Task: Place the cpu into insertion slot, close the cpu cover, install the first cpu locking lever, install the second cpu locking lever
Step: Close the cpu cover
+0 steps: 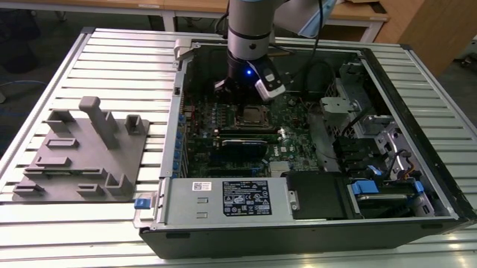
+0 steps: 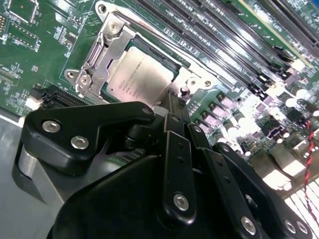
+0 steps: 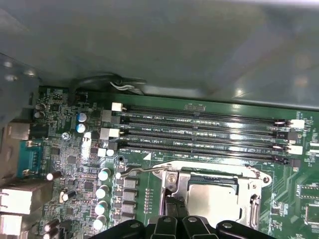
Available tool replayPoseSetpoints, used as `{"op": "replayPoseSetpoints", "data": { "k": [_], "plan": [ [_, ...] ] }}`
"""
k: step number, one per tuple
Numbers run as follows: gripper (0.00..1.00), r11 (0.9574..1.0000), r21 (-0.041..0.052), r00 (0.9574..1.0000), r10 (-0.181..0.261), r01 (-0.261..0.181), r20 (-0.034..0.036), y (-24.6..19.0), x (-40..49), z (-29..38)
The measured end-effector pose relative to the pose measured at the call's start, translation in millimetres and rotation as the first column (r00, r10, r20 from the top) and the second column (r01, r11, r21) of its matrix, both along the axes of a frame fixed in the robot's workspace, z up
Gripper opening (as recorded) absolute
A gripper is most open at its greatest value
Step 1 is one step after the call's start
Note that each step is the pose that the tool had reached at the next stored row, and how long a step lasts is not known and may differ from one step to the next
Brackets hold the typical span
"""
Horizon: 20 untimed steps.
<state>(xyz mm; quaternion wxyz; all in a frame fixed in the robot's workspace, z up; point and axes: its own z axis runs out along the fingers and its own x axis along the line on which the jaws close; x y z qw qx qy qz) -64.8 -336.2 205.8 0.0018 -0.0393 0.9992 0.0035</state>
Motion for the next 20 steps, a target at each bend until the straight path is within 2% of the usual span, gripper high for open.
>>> {"op": "replayPoseSetpoints", "data": {
  "k": [4, 10, 20],
  "plan": [
    [0.1, 1.0, -0.0001, 1.0, 0.0, 0.0, -0.0001, 0.0, 0.0, 4.9],
    [0.1, 1.0, -0.0001, 1.0, 0.0, 0.0, -0.0001, 0.0, 3.0, 5.0],
    [0.1, 1.0, -0.0001, 1.0, -0.004, 0.004, 0.0, 0.0, 29.8, 4.7]
  ]
}}
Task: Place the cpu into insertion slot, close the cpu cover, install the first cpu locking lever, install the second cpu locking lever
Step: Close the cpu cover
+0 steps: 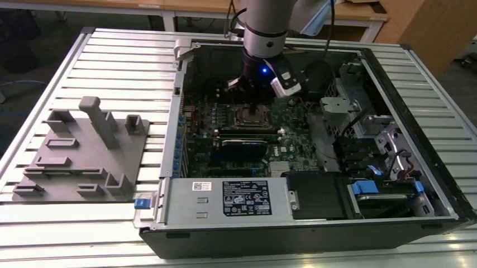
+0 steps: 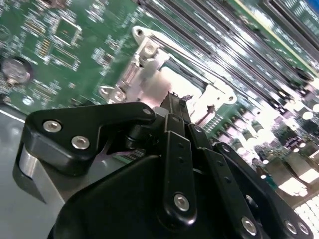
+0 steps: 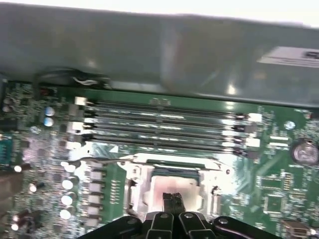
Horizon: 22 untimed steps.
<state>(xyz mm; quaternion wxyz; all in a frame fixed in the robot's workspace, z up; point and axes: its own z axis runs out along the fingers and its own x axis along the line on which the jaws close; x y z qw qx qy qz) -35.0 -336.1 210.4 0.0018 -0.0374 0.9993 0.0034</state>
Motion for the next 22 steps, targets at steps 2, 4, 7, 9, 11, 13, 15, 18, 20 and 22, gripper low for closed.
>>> {"op": "replayPoseSetpoints", "data": {
  "k": [2, 4, 7, 9, 11, 13, 15, 18, 20, 22],
  "plan": [
    [0.1, 1.0, -0.0001, 1.0, -0.002, 0.002, 0.0, -0.1, 3.5, 0.0],
    [0.1, 1.0, -0.0002, 1.0, -0.002, 0.002, 0.0, 0.0, 3.6, 0.1],
    [0.1, 1.0, -0.0002, 1.0, -0.002, 0.002, 0.0, 0.0, 3.6, 2.8],
    [0.1, 1.0, 0.0, 1.0, -0.002, 0.002, 0.0001, 0.0, 3.6, 3.7],
    [0.1, 1.0, 0.0002, 1.0, -0.002, 0.002, 0.0002, 0.0, 3.7, 3.8],
    [0.1, 1.0, -0.0001, 1.0, -0.002, 0.002, 0.0, 0.0, 3.6, 5.4],
    [0.1, 1.0, -0.0001, 1.0, -0.002, 0.002, 0.0, 0.0, 3.6, 5.5],
    [0.1, 1.0, -0.0003, 1.0, -0.002, 0.002, -0.0001, 0.0, 3.6, 6.3],
    [0.1, 1.0, -0.0003, 1.0, -0.002, 0.002, 0.0, 0.0, 3.6, 7.2],
    [0.1, 1.0, -0.0002, 1.0, -0.002, 0.002, 0.0, 0.0, 3.6, 8.4]
  ]
}}
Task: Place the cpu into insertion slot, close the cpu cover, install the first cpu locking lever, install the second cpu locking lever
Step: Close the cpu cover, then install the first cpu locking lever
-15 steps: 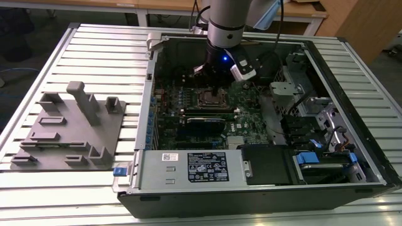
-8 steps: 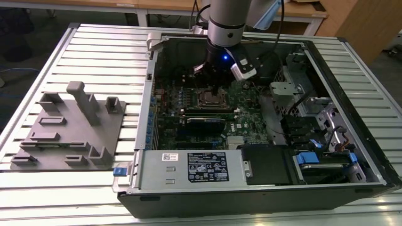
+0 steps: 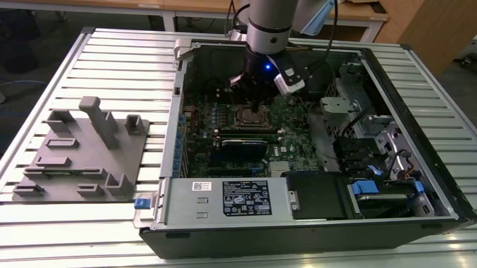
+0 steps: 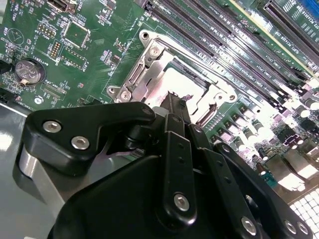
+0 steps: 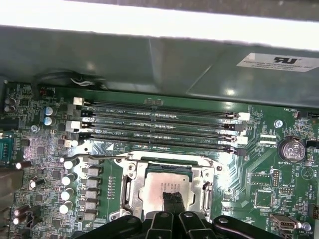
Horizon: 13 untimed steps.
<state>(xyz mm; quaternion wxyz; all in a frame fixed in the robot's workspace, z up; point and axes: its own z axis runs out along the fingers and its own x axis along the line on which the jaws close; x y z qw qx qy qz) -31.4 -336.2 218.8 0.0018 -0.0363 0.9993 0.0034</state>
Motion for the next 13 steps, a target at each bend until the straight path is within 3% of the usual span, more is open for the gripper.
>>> {"op": "replayPoseSetpoints", "data": {
  "k": [13],
  "plan": [
    [0.1, 1.0, 0.0001, 1.0, 0.0, 0.0, 0.0001, 0.0, 0.0, 1.8]
  ]
}}
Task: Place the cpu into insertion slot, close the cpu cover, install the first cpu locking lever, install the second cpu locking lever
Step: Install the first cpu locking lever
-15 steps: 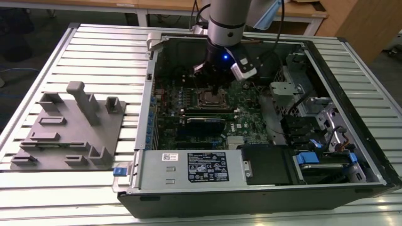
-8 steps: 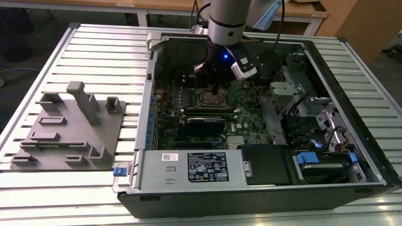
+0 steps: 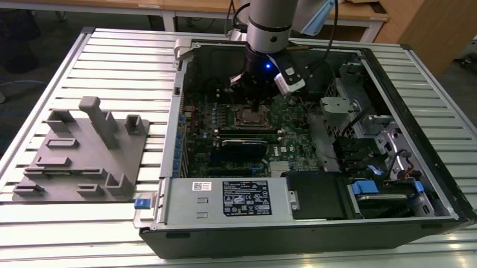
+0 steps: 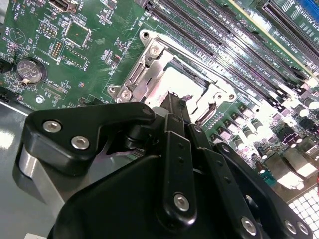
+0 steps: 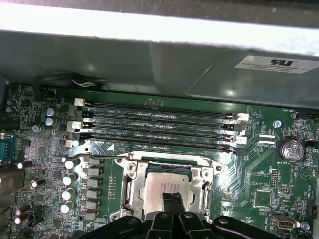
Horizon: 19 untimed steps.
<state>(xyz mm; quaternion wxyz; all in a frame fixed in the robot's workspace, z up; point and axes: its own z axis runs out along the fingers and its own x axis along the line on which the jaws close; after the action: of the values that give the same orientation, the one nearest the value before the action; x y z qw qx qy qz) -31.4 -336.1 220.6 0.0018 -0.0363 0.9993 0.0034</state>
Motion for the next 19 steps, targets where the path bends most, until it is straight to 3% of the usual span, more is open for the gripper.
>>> {"op": "replayPoseSetpoints", "data": {
  "k": [10, 19],
  "plan": [
    [0.1, 1.0, -0.0004, 1.0, 0.0, 0.0, -0.0002, -0.1, 0.0, 1.7],
    [0.1, 1.0, -0.0001, 1.0, 0.0, 0.0, 0.0, 0.0, 0.0, 18.4]
  ]
}}
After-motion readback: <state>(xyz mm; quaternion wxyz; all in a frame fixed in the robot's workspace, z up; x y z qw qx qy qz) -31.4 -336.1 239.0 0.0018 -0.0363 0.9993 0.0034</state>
